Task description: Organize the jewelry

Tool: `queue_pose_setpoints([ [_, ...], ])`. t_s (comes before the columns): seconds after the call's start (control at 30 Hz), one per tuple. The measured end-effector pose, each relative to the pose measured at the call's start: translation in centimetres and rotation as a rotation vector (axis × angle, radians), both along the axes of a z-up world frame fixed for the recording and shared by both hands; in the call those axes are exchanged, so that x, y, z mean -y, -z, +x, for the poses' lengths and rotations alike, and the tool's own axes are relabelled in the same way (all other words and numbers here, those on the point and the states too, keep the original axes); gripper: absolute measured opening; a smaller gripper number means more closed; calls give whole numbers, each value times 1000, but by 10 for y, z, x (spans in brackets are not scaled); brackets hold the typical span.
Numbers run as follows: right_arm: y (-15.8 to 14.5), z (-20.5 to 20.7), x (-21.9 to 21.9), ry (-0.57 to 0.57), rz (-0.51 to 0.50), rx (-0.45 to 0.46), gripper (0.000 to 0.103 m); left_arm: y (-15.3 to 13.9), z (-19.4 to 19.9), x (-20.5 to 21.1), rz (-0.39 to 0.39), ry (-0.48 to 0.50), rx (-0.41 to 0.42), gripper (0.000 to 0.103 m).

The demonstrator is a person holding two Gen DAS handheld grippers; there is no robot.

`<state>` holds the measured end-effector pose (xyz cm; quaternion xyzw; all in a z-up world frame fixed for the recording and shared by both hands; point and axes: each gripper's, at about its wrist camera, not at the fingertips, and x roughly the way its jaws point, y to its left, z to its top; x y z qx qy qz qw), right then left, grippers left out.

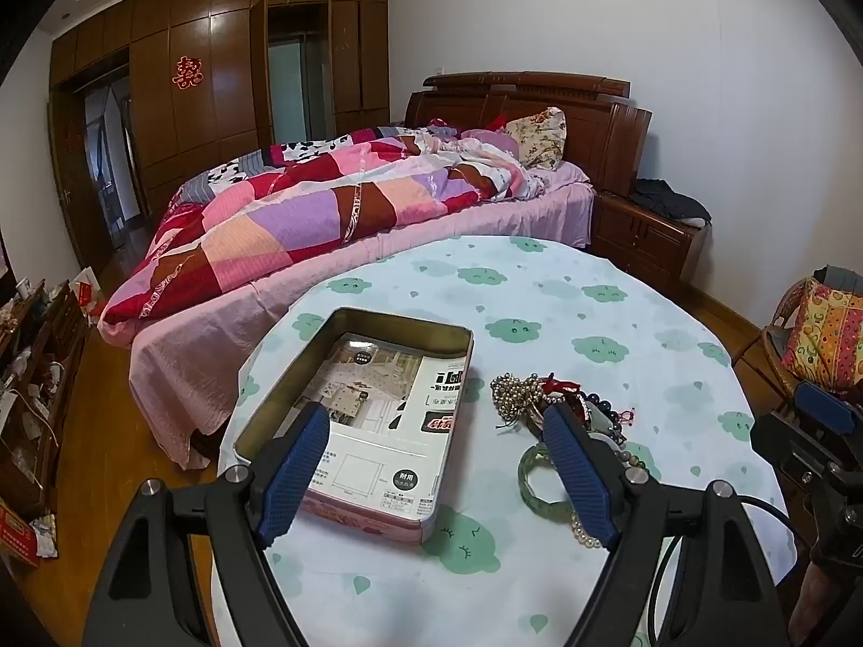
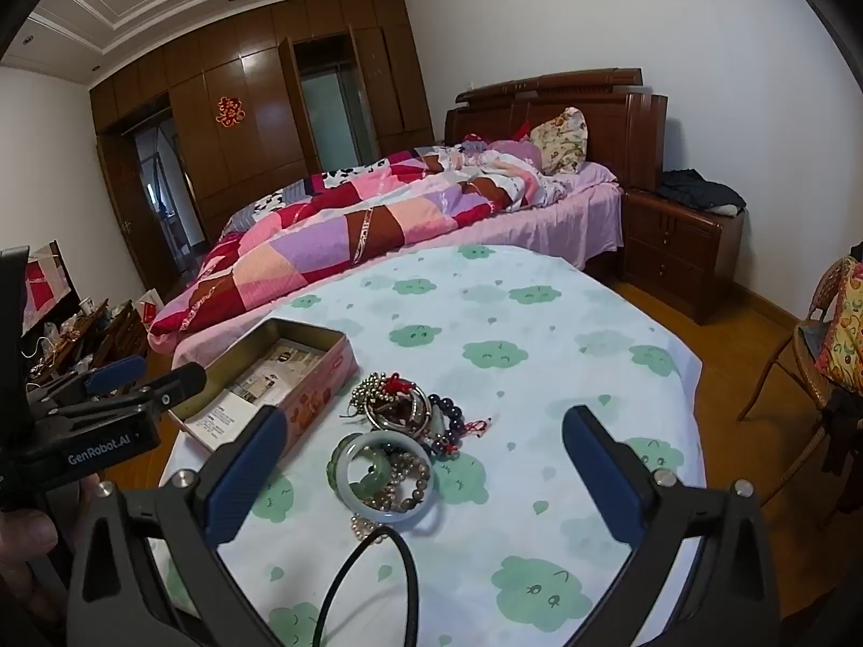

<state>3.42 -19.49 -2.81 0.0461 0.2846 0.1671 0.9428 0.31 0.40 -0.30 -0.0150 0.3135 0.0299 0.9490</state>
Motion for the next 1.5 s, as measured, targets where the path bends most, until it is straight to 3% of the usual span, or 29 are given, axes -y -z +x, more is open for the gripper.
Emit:
queue_pose_setpoints([
  [0.57, 2, 2, 2, 0, 1, -10, 103, 14, 0, 1, 5, 4, -23, 82],
  [0.8, 30, 10, 10, 20, -38, -33, 103, 42, 13, 3, -7, 22, -83, 81],
  [0.9, 46, 23, 14, 17, -35, -82, 103, 58, 21, 8, -6, 39, -128, 81],
  [0.97, 55, 27, 18, 26, -26, -112, 98, 61, 23, 10, -23, 52, -144, 81],
  [1.07, 60, 30, 24, 43, -20, -135, 94, 59, 25, 18, -23, 90, -131, 81],
  [1.33, 63, 32, 30, 54, -39, -129, 94, 61, 44, 58, 24, 200, -129, 81],
  [1.5, 67, 37, 38, 75, -17, -140, 95, 75, 56, 70, 17, 259, -190, 46],
])
